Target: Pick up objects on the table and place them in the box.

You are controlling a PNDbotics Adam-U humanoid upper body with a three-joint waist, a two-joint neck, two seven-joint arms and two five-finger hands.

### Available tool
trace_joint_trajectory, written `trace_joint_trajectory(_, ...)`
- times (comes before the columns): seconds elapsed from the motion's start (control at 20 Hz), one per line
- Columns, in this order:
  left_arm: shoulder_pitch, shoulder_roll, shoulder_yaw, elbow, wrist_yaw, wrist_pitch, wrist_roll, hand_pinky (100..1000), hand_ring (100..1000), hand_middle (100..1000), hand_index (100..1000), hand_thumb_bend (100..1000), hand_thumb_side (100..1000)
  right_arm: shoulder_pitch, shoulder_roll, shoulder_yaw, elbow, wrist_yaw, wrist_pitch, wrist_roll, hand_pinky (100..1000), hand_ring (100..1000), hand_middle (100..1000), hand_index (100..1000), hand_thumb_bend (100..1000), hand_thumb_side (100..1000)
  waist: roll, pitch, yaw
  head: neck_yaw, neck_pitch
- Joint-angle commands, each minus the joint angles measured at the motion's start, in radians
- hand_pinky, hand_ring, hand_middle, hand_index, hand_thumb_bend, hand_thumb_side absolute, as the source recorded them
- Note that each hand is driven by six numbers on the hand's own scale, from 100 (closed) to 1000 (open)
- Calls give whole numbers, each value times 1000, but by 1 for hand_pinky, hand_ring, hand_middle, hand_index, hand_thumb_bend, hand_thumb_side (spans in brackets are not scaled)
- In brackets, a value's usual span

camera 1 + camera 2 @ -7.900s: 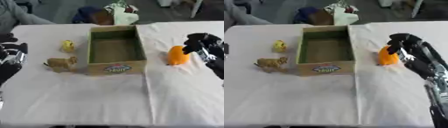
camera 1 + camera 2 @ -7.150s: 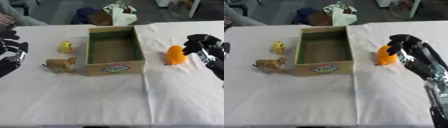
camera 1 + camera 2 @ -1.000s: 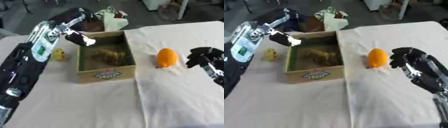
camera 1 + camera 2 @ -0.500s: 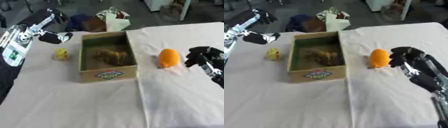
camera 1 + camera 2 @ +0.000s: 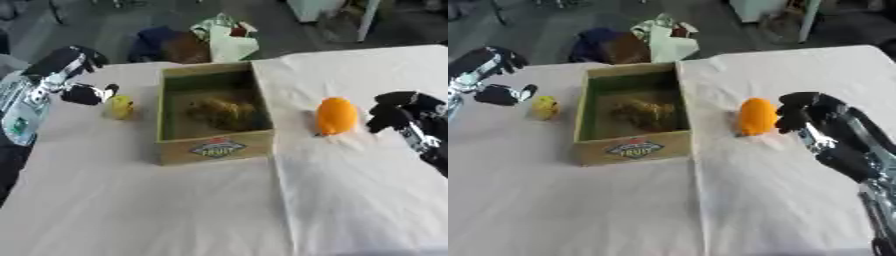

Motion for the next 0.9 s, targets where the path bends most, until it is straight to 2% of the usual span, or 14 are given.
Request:
trace_joint_trajectory(0.05,-28,6,20,37,-20,0,27,671,679,669,797,316,312,-9,-24,-7,-12,2,-2,0,592,611,624,782,100,527,-2,-9,-2,-4,-1)
trace_joint_trajectory(0.4,-40,-39,33,120,-40,12,94,662,674,667,794,326,316,-11,-22,-4,-12,2,-3,5,592,610,624,783,100,530,-2,-1,-14,-2,-6)
trace_joint_trajectory(0.45,-43,-43,36,132,-44,14,100,658,670,664,793,320,292,-12,-22,-4,-12,3,-3,5,592,610,624,783,100,530,-2,0,-15,-2,-7)
trace_joint_trajectory(0.5,-44,-46,39,143,-50,18,108,656,666,661,791,313,310,-12,-21,-4,-13,3,-3,5,592,610,624,783,100,530,-2,2,-17,-3,-8)
trace_joint_trajectory(0.9,-45,-51,55,187,-81,58,185,642,656,655,789,273,291,-15,-19,-4,-14,7,-5,8,592,609,624,783,100,534,-3,16,-26,-5,-16)
